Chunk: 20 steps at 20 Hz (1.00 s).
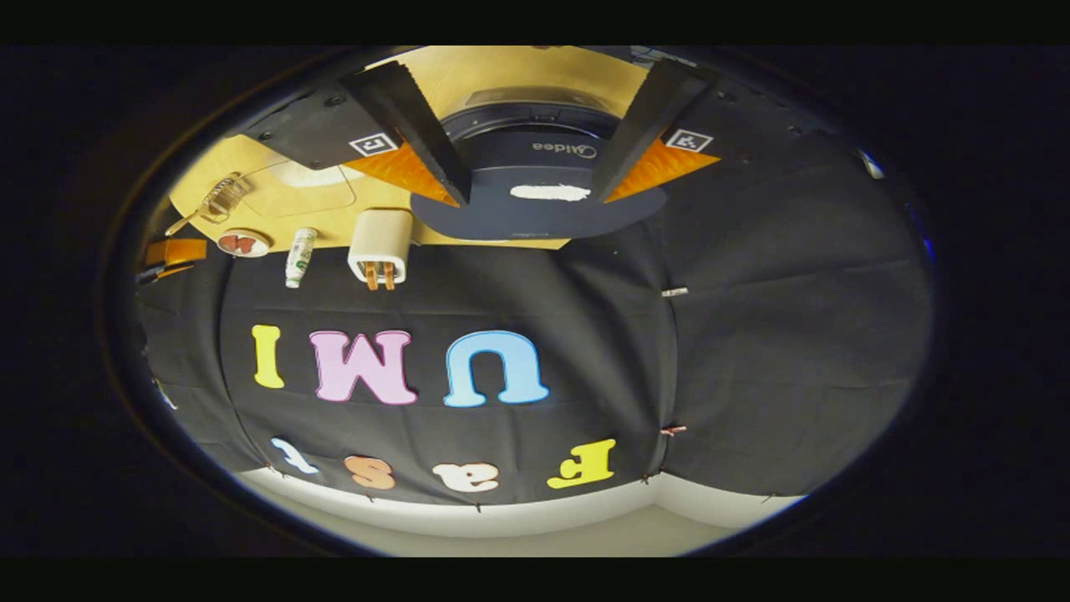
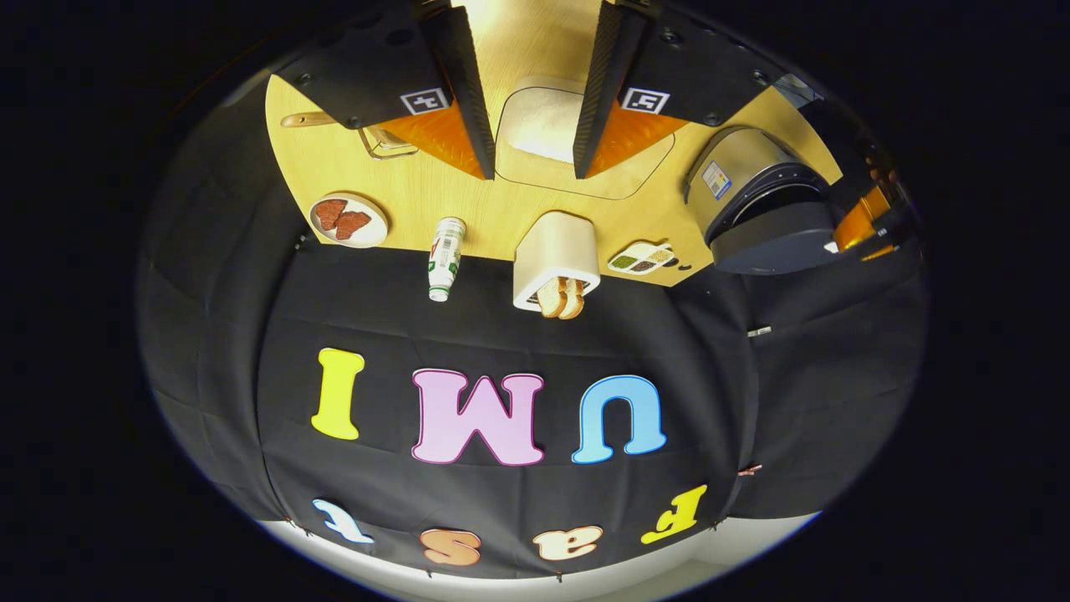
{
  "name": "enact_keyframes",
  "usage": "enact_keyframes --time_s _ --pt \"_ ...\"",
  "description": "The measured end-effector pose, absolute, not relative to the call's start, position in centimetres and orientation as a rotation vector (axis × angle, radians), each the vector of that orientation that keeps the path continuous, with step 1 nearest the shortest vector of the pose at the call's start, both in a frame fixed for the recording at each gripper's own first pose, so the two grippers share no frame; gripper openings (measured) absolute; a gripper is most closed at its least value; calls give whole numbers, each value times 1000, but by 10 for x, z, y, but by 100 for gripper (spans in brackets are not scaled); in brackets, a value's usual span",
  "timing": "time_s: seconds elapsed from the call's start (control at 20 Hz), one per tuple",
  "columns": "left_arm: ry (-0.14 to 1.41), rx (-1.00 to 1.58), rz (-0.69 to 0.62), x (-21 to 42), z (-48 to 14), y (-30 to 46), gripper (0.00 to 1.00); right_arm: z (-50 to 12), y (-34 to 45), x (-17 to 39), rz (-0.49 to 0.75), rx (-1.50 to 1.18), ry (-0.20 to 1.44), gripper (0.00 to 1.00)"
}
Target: Close the left gripper, press the button to open the rice cooker; take a wooden spoon from the chopstick holder with the right hand, scoop a spoonful of rice and pour it into the rice cooker, then put the wooden spoon back into the chopstick holder.
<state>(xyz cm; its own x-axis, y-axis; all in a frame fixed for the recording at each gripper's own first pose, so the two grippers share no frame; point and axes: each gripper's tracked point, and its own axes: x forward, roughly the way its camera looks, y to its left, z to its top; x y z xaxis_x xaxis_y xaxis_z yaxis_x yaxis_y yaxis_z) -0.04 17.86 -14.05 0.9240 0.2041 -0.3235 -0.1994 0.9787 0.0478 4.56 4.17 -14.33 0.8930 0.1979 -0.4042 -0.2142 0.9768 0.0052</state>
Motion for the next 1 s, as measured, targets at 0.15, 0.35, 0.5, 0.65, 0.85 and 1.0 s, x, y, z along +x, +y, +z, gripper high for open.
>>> enact_keyframes --time_s 0.15,0.35,0.5,0.65,0.85,1.0 --pt "358 10 202 -5 -156 177 100 -143 41 45 213 -40 413 60" --pt "392 -14 208 -10 -174 177 99 -144 45 44 218 -37 418 60" --pt "406 -30 213 -12 -183 177 100 -144 46 43 222 -40 417 59" --pt "405 -21 214 -13 -185 175 100 -147 46 42 221 -36 422 60" --pt "386 -25 216 -13 -186 176 100 -149 48 41 224 -36 428 60" --pt "420 -48 224 -15 -196 175 100 -150 49 41 225 -33 430 60"
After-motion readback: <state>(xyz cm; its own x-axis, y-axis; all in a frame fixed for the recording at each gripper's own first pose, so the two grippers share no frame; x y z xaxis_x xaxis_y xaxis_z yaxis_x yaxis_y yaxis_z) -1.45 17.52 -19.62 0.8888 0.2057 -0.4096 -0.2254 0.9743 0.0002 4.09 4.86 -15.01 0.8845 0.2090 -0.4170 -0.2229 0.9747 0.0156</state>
